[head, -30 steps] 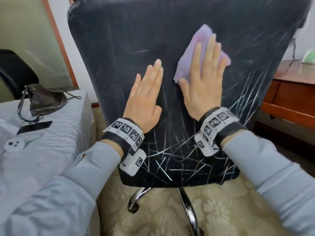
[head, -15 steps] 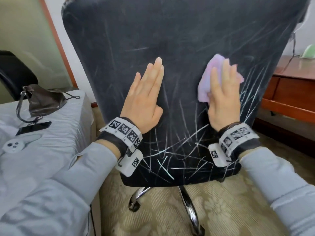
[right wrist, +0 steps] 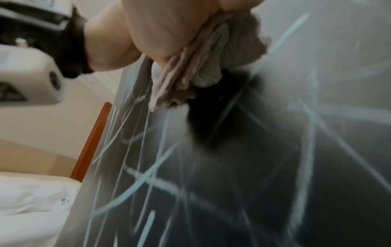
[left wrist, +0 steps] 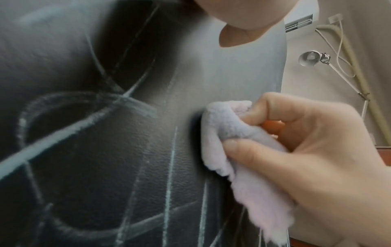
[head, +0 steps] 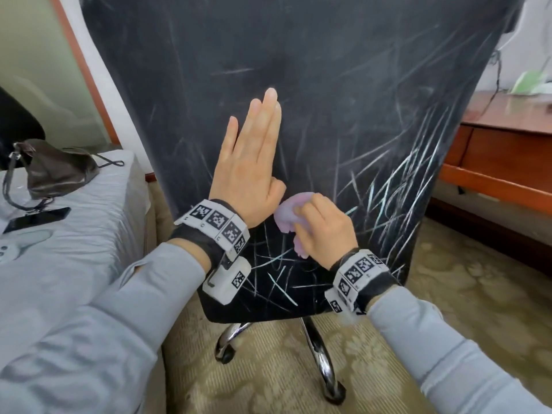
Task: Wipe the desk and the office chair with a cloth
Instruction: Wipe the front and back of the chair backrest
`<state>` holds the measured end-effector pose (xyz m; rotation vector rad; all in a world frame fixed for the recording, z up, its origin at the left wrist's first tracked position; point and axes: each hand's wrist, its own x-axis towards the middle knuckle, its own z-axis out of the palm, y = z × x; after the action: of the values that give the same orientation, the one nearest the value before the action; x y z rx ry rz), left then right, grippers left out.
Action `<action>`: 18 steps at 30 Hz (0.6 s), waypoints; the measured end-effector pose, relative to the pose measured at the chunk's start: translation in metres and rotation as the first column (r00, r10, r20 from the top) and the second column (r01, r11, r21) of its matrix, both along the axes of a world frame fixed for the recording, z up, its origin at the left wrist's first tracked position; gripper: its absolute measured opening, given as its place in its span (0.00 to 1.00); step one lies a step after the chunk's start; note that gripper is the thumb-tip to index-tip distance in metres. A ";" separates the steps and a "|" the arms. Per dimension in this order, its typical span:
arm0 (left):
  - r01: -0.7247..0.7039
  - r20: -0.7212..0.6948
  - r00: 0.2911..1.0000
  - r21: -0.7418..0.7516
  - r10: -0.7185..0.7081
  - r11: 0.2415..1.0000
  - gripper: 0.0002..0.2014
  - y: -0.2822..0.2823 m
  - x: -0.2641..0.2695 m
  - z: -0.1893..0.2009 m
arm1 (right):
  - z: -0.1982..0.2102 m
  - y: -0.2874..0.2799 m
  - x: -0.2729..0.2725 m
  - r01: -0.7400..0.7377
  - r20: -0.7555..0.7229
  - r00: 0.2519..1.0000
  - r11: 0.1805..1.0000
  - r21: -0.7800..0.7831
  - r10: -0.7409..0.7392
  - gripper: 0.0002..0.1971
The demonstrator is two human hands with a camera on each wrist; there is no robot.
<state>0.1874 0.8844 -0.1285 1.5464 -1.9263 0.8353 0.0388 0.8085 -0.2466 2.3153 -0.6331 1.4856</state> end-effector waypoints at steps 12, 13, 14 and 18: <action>0.050 0.032 0.998 -0.008 -0.050 0.999 0.47 -0.004 0.000 0.000 | 0.041 0.007 0.010 0.046 0.196 0.978 0.991 0.126 -0.070 0.03; 0.058 0.029 0.998 -0.003 -0.058 0.998 0.48 -0.002 0.001 0.001 | 0.034 0.011 0.012 0.046 0.125 0.990 0.989 0.143 -0.064 0.03; 0.071 0.026 0.997 0.001 -0.071 0.997 0.48 0.000 0.003 0.002 | 0.030 0.012 0.012 0.052 0.073 0.995 0.984 0.170 -0.065 0.04; 0.064 0.078 0.995 -0.017 -0.063 0.998 0.47 0.014 0.019 0.005 | 0.055 0.024 0.009 0.133 0.002 0.990 0.957 0.258 -0.138 0.05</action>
<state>0.2060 0.8980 -0.1233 1.4530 -2.0054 0.8956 0.0479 0.8321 -0.1918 2.3890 -1.0249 1.4384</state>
